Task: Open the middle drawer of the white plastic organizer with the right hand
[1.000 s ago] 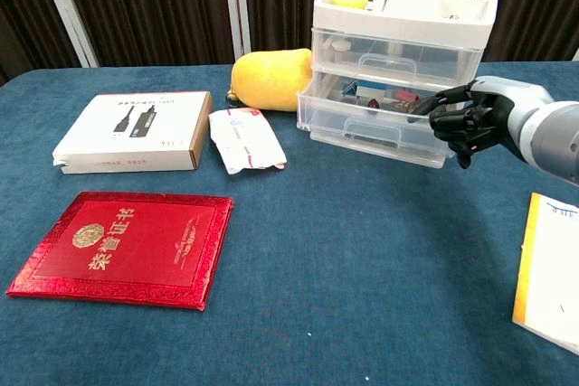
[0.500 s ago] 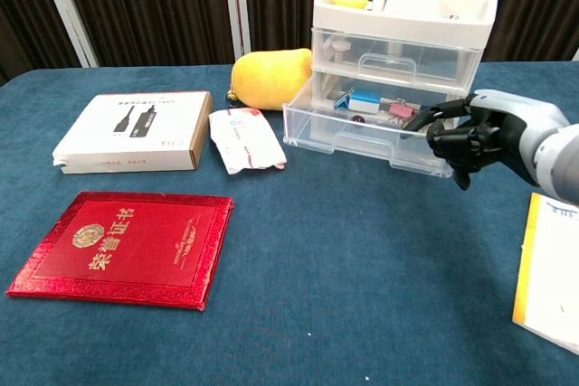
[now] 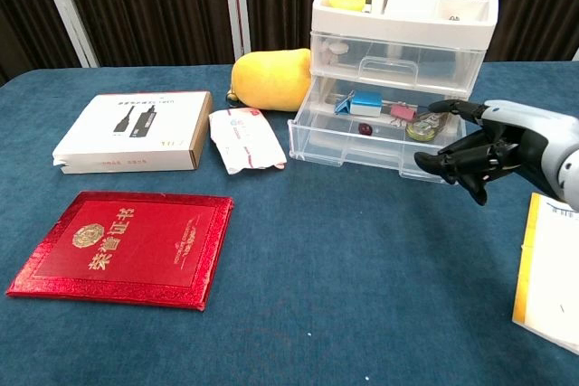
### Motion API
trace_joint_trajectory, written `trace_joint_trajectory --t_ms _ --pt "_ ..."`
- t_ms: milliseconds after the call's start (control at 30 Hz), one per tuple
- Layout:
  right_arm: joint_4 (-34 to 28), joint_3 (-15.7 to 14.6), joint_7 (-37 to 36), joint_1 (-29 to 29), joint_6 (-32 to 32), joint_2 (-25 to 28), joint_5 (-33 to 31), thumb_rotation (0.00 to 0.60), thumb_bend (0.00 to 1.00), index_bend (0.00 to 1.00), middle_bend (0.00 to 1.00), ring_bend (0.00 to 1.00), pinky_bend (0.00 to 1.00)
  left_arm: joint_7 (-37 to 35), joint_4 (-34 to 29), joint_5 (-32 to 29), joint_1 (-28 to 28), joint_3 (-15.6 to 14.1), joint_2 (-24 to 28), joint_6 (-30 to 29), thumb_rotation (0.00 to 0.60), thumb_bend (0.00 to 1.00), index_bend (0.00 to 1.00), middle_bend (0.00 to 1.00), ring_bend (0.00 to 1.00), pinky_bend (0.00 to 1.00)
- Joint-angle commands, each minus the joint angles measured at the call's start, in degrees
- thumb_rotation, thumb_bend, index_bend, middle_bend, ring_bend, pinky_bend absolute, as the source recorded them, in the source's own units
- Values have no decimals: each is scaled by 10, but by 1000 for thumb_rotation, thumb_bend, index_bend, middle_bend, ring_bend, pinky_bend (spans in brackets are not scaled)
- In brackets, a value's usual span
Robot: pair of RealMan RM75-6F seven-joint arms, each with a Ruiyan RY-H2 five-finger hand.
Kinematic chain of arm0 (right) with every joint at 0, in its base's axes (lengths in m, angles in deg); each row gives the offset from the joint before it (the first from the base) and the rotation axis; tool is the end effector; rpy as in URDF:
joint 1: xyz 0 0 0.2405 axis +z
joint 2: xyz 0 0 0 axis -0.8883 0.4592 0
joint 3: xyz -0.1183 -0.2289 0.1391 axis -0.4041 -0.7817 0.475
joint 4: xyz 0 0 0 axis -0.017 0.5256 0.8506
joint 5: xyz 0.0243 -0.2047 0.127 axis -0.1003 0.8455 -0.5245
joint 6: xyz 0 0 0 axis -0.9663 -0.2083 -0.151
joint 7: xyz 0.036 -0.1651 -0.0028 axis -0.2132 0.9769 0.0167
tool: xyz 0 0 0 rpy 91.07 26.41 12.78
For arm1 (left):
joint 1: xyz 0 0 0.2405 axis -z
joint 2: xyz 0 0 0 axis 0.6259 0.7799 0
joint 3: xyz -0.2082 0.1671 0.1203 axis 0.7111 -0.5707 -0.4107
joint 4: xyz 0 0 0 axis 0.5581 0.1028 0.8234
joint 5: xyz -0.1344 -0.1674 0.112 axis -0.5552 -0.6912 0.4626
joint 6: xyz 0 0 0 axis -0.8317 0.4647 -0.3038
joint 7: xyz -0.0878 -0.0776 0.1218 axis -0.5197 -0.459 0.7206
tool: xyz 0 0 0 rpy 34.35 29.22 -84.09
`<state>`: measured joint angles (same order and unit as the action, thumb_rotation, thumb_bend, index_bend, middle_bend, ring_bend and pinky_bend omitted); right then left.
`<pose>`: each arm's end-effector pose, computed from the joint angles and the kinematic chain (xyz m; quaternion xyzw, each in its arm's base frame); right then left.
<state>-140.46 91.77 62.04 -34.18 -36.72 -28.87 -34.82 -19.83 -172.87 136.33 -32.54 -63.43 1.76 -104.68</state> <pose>-0.1643 -0.3107 -0.0407 0.4310 -0.7067 0.4481 0.3376 -0.3432 0.2116 0.1350 -0.6116 -0.3932 -0.4003 0.5577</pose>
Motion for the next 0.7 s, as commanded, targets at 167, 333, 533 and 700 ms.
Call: trace_joint_trajectory --t_ms 167,333,533,700 --pt "-53 -32 40 -24 -50 42 56 600 410 0 736 752 734 1 0 5 -3 -1 2 -7 600 17 24 0 0 67" --pt "-93 -109 112 -87 -155 151 192 600 410 0 725 743 708 8 0 15 -15 -9 5 -25 600 19 24 0 0 67" --pt "-41 -186 69 -161 -208 235 314 600 400 0 398 437 422 17 -1 18 -30 -17 11 -39 600 18 24 0 0 67" --pt "46 -235 39 -220 -243 266 370 600 321 0 15 23 80 41 -3 22 -39 -25 15 -42 600 18 25 0 0 53"
